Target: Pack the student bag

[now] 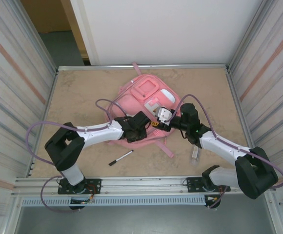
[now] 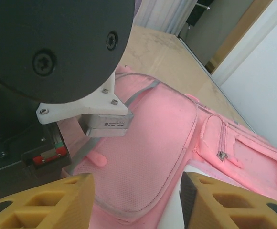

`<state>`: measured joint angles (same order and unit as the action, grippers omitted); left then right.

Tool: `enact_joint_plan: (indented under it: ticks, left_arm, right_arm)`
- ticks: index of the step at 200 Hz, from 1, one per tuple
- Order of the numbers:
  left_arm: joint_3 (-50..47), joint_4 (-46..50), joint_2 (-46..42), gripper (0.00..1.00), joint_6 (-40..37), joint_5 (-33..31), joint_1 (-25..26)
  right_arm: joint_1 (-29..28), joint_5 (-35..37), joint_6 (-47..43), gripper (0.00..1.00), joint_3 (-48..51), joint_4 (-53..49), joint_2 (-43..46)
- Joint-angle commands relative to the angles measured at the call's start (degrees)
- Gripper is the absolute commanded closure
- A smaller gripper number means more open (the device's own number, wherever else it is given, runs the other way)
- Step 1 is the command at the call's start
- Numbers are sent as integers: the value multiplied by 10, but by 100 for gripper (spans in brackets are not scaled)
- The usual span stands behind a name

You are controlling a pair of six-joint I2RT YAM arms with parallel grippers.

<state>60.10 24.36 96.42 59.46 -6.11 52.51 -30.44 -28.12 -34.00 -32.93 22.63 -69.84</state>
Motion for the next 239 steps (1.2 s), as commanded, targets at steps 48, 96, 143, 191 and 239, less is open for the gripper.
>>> enact_joint_plan:
  ticks: [48, 96, 143, 191, 239]
  left_arm:
    - [-14, -19, -114, 100, -149, -9, -8]
    - [-38, -59, -148, 100, -196, 11, -9]
    - [-74, -66, -197, 100, -196, -7, -10]
    - [-133, -49, -253, 100, -202, -69, -31]
    - [-178, -29, -284, 100, -317, -39, -139]
  right_arm:
    - [-13, -72, -177, 41, -6, -33, -31]
    - [-35, -43, -181, 41, -61, 7, -137]
    - [-45, -13, -221, 51, -91, 4, -186]
    - [-34, 0, -240, 97, -104, -20, -173]
    - [10, 2, -303, 100, -101, -86, -152]
